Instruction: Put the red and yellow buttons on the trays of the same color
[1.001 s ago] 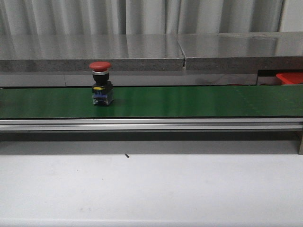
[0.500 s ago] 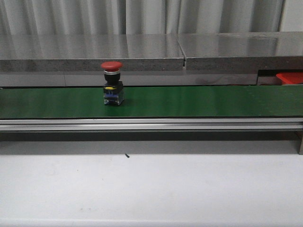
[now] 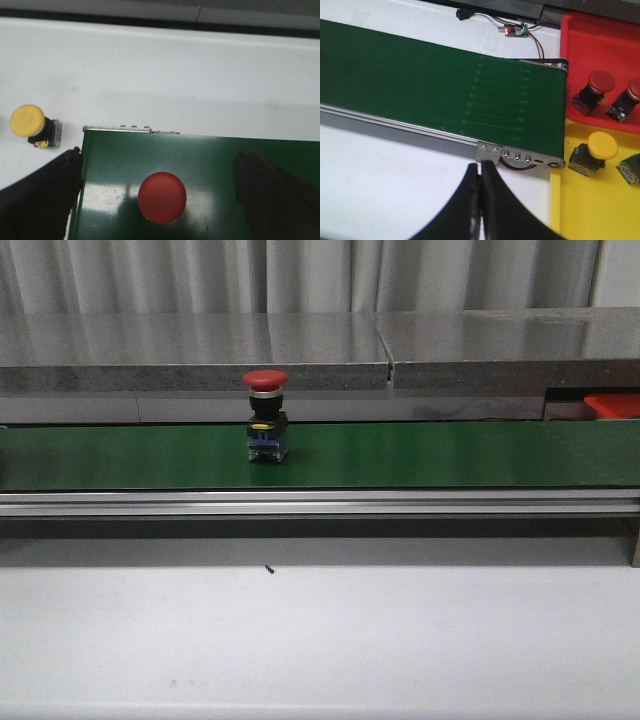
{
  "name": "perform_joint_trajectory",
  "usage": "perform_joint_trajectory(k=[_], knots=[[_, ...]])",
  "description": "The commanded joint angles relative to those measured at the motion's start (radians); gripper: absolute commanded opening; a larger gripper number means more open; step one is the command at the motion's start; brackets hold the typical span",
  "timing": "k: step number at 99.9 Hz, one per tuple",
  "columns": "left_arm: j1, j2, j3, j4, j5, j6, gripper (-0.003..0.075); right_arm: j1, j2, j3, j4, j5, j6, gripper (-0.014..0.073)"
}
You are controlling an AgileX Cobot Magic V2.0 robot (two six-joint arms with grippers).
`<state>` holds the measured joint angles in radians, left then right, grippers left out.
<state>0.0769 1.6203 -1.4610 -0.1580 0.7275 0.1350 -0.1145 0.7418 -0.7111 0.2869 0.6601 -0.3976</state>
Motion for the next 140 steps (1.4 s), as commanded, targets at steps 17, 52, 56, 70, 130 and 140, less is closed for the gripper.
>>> perform_joint_trajectory(k=[17,52,56,70,130,140], knots=[[-0.081,-0.278,0.114,-0.012,-0.175,0.032,0.0593,0.002,-0.005,-0.026,0.008,-0.062,-0.008,-0.0067],[-0.083,-0.67,0.491,-0.012,-0.309,0.032,0.0589,0.002,-0.005,-0.026,0.008,-0.062,-0.008,-0.0067],[-0.083,-0.716,0.534,-0.017,-0.324,0.03,0.0588,0.002,-0.005,-0.026,0.008,-0.062,-0.008,-0.0067],[-0.083,-0.852,0.663,-0.018,-0.353,0.03,0.0582,0.002,-0.005,-0.026,0.008,-0.062,-0.008,-0.0067],[-0.083,-1.028,0.842,-0.034,-0.354,0.03,-0.0019,0.002,-0.005,-0.026,0.008,-0.062,-0.008,-0.0067],[-0.083,-1.028,0.842,-0.034,-0.354,0.03,-0.0019,0.002,-0.005,-0.026,0.013,-0.063,-0.008,-0.0067]])
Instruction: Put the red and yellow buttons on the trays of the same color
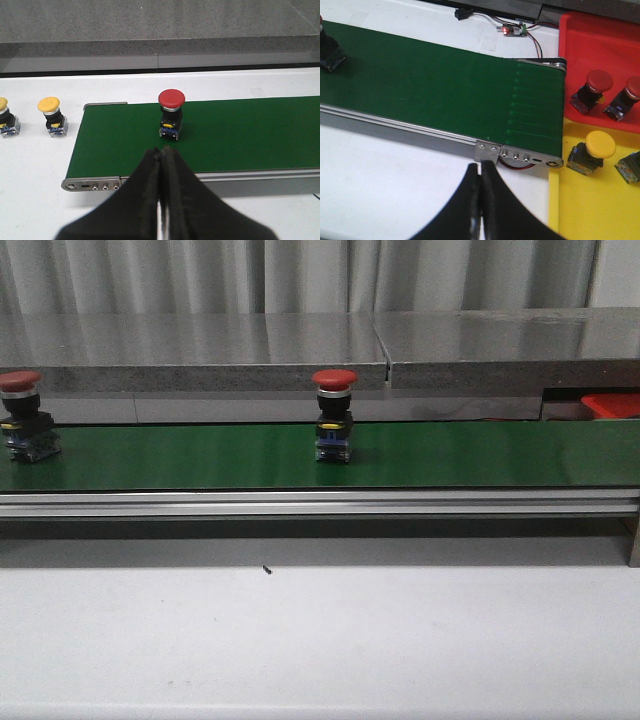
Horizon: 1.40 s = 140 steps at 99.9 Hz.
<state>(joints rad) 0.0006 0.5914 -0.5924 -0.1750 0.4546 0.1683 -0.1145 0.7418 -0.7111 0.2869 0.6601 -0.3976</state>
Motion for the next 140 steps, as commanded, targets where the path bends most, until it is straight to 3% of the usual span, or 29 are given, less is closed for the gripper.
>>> perform_joint_trajectory(k=[1,56,68,85,92,111,140], knots=[[-0.007,0.001,-0.027,-0.017,-0.081,-0.003,-0.0019,0.002,-0.005,-0.026,0.013,-0.063,-0.008,-0.0067],[-0.007,0.001,-0.027,-0.017,-0.081,-0.003,-0.0019,0.002,-0.005,-0.026,0.05,-0.062,-0.007,-0.0053],[-0.007,0.001,-0.027,-0.017,-0.081,-0.003,-0.0019,0.002,-0.005,-0.031,0.085,-0.016,-0.007,0.0083],[-0.007,0.001,-0.027,-0.017,-0.081,-0.003,-0.0019,0.002,0.019,-0.054,0.093,0.051,-0.008,0.0484],[-0.007,0.001,-0.027,-0.017,-0.081,-0.003,-0.0019,0.002,0.04,-0.077,0.093,0.066,-0.008,0.0596],[-0.007,0.001,-0.027,-0.018,-0.081,-0.003,-0.0019,0.021,0.149,-0.176,0.108,0.13,-0.016,0.0624],[-0.007,0.001,-0.027,-0.018,-0.081,-0.003,-0.0019,0.193,0.416,-0.305,0.086,0.072,-0.016,0.0624]])
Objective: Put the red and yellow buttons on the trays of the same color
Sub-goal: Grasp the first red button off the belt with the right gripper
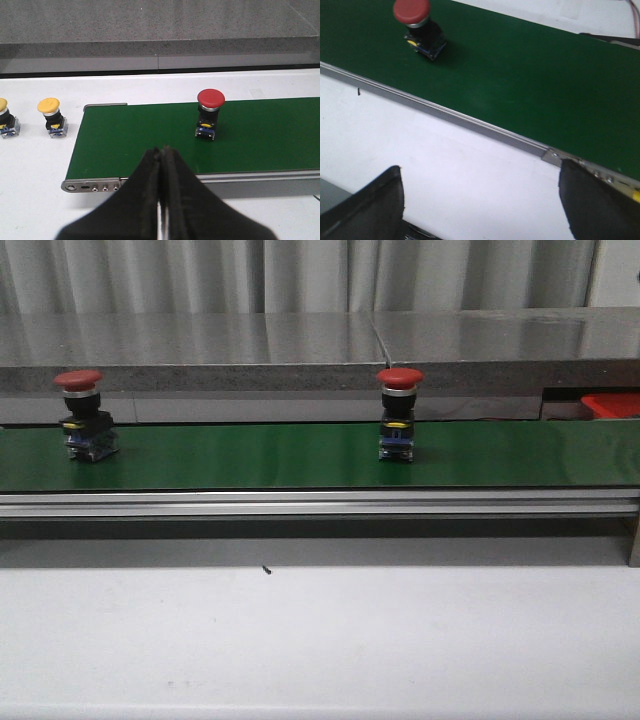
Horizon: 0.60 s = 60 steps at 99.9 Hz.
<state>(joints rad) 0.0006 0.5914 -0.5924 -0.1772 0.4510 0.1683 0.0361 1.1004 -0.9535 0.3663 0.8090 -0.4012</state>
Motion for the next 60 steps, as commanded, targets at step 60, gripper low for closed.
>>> perform_joint_trajectory(k=[60], knots=[[-0.007,0.001,-0.027,-0.015,-0.077,-0.003,-0.0019,0.198,0.563,-0.394,-0.029,-0.113,-0.013,0.0624]])
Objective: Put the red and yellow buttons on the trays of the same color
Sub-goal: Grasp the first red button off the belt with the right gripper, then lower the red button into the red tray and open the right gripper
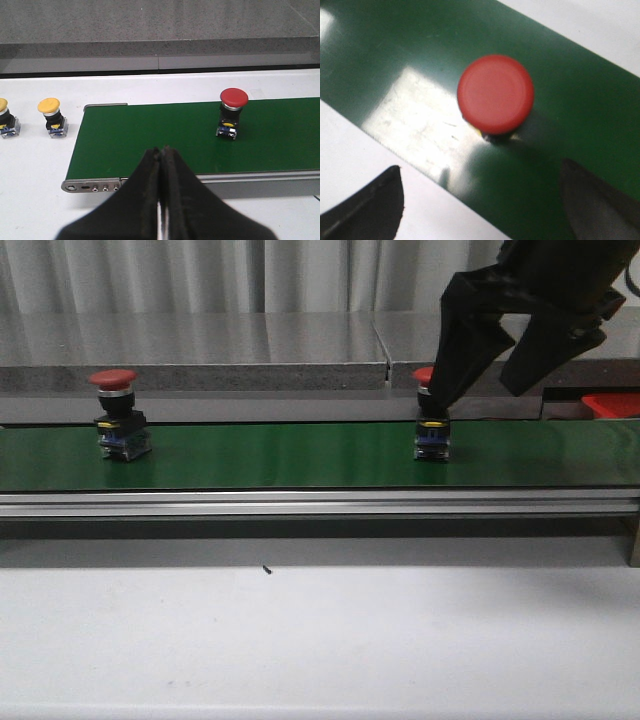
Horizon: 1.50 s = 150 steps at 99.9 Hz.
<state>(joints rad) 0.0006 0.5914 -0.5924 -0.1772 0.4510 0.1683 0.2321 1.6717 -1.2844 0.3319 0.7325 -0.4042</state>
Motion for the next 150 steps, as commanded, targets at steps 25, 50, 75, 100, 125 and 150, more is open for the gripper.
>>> perform_joint_trajectory(k=[25,50,75,100,125,150], knots=[[-0.007,0.001,-0.027,-0.015,-0.077,-0.003,-0.0019,0.002,0.066,-0.136,-0.064,-0.083,-0.008,0.062],[-0.007,0.001,-0.027,-0.015,-0.077,-0.003,-0.0019,0.002,0.092,-0.146,-0.068,-0.091,-0.008,0.0409],[-0.007,0.001,-0.027,-0.015,-0.077,-0.003,-0.0019,-0.011,0.088,-0.175,-0.07,-0.049,0.021,0.0193],[-0.007,0.001,-0.027,-0.015,-0.077,-0.003,-0.0019,-0.104,0.058,-0.329,-0.07,0.072,0.022,0.0193],[-0.007,0.001,-0.027,-0.015,-0.077,-0.003,-0.0019,-0.301,0.058,-0.419,-0.07,0.18,0.04,0.0193],[-0.007,0.001,-0.027,-0.015,-0.077,-0.003,-0.0019,-0.474,0.058,-0.421,-0.07,0.181,0.096,0.0193]])
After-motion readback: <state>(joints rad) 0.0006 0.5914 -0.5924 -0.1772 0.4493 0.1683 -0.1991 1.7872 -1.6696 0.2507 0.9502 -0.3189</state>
